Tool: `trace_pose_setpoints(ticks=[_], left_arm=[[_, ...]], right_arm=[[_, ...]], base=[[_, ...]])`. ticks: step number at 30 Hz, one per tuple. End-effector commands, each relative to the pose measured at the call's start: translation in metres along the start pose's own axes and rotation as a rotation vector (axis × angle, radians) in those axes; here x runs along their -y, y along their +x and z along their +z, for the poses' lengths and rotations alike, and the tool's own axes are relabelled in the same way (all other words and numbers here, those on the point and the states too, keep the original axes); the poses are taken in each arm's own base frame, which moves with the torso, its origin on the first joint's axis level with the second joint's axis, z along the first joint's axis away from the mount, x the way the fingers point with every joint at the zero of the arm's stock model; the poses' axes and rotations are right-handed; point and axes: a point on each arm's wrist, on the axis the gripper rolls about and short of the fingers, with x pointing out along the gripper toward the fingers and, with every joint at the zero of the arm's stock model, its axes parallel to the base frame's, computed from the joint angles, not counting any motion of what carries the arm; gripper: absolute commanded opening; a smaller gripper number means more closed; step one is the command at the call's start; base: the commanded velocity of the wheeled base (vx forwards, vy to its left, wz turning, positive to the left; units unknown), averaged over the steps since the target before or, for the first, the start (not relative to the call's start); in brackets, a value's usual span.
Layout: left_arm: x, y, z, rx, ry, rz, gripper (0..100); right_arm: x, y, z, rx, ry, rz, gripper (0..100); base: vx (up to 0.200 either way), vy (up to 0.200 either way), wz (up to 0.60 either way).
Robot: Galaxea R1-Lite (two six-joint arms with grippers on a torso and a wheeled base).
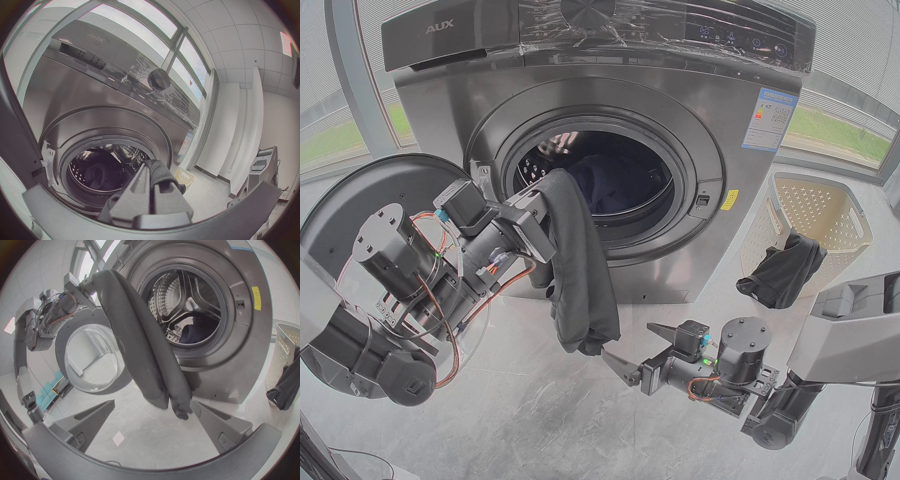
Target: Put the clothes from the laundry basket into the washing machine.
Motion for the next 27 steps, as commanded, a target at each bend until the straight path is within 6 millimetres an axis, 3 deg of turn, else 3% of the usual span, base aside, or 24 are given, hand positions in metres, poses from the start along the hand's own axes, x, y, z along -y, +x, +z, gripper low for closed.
trace_pose_setpoints(ticks=[1,8,13,18,27], left_arm=[[0.006,-0.003,0.014,0.035,0.001,-0.017,0],[0.015,-0.004,0.020,0.053,-0.002,-0.042,0],[0.022,-0.007,0.025,0.064,-0.010,-0.063,0],[0.023,-0.007,0.025,0.064,-0.011,-0.066,0],[0.028,-0.010,0.020,0.044,-0.021,-0.081,0]], right_arm=[[0.004,0.034,-0.005,0.045,-0.007,-0.009,100],[0.004,0.060,0.000,0.098,-0.017,-0.002,100],[0.018,0.083,-0.001,0.138,-0.035,-0.031,100],[0.021,0.091,-0.003,0.148,-0.040,-0.036,100],[0.026,0.112,0.013,0.247,-0.043,-0.037,100]], base=[[0.000,0.000,0.00],[0.000,0.000,0.00],[0.000,0.000,0.00],[0.000,0.000,0.00],[0.000,0.000,0.00]])
